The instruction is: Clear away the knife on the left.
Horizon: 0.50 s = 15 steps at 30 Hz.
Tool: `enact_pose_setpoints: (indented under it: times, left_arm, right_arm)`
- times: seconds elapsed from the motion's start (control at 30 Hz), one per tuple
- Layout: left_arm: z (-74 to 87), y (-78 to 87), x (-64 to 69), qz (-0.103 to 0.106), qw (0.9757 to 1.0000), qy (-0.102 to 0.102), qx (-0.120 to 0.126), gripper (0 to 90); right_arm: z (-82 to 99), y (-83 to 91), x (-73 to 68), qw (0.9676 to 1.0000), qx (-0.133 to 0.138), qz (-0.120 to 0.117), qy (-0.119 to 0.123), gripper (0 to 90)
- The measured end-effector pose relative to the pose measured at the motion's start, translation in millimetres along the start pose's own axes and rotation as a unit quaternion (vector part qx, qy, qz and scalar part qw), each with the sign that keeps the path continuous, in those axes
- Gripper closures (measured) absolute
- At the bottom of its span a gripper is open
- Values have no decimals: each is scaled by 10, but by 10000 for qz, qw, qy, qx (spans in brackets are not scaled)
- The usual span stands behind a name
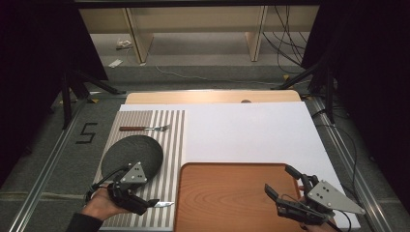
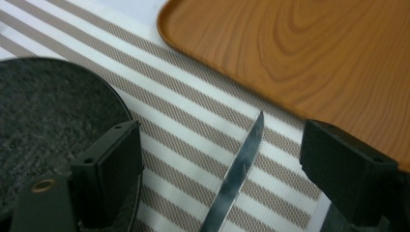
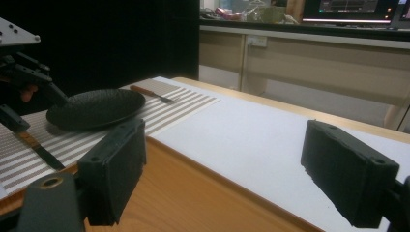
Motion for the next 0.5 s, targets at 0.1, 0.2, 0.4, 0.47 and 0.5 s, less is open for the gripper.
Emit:
enact_pose_setpoints:
  times: [0.1,0.2,0.4,0.47,0.5]
  left_arm:
    - [77,-6,3,43,9997,-60,-251,156]
    - [123,-24,-5,32,9992,-92,-391,157]
    - [233,-16,-5,96,9972,-164,-725,157]
    - [258,-11,-9,94,9967,-152,-788,159]
    - [281,-8,-15,105,9962,-152,-849,159]
  right_arm:
    - [2,-5,0,10000,0,-6,-15,172]
    - [0,-3,0,10000,8,-11,-7,172]
    - [0,-3,0,10000,9,-11,-8,172]
    - [0,-3,-1,10000,8,-13,-3,172]
    - [0,-3,-1,10000,8,-13,-3,172]
Point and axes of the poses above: each handheld gripper's, and its own axes: y roughly backward along the jaws, z roughly out of its underside, x roughly to its right, the point moved 9 cm from there along -y, roughly forward along the jaws, and after that the axes turned 4 degrees about -y, right-handed, at the moved point
